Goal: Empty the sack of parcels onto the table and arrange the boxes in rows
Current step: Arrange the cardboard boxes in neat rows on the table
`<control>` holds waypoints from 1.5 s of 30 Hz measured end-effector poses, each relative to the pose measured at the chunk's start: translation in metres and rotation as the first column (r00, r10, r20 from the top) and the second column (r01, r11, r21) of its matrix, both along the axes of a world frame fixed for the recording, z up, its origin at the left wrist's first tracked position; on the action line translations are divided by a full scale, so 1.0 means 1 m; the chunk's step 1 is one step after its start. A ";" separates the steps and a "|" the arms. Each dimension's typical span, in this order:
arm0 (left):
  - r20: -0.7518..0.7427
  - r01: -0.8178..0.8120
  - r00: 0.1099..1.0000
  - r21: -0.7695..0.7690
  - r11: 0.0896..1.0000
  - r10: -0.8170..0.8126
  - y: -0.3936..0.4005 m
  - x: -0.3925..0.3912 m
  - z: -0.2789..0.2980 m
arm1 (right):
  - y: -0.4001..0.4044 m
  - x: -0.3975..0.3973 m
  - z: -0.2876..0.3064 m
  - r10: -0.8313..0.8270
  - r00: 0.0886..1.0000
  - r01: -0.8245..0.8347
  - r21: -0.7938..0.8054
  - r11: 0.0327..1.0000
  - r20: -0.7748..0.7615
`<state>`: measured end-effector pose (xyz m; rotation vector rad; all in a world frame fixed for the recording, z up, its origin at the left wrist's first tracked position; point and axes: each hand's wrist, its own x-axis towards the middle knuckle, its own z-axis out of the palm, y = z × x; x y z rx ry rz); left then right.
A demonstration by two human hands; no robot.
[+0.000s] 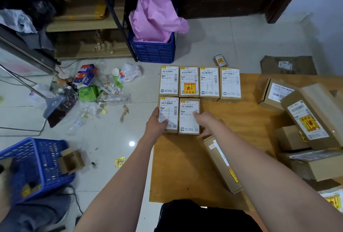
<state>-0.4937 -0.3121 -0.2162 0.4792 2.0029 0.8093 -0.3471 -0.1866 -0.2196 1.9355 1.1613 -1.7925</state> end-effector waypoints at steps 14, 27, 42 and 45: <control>-0.463 -0.131 0.878 0.011 0.991 0.121 0.021 0.036 0.010 | 0.018 0.039 0.024 -0.059 0.998 0.063 0.221 0.973 -0.026; -0.294 0.365 0.898 0.078 0.928 -0.328 0.088 0.167 0.034 | 0.038 0.160 0.057 -0.130 0.988 0.099 0.308 0.946 0.084; 0.120 0.657 0.754 -0.129 0.743 -0.646 0.091 0.289 0.031 | -0.001 0.260 0.099 0.045 0.998 -0.048 0.055 0.997 0.048; 0.155 0.675 0.738 -0.168 0.718 -0.657 0.084 0.301 0.029 | -0.017 0.277 0.096 0.147 0.985 -0.136 -0.109 0.985 0.092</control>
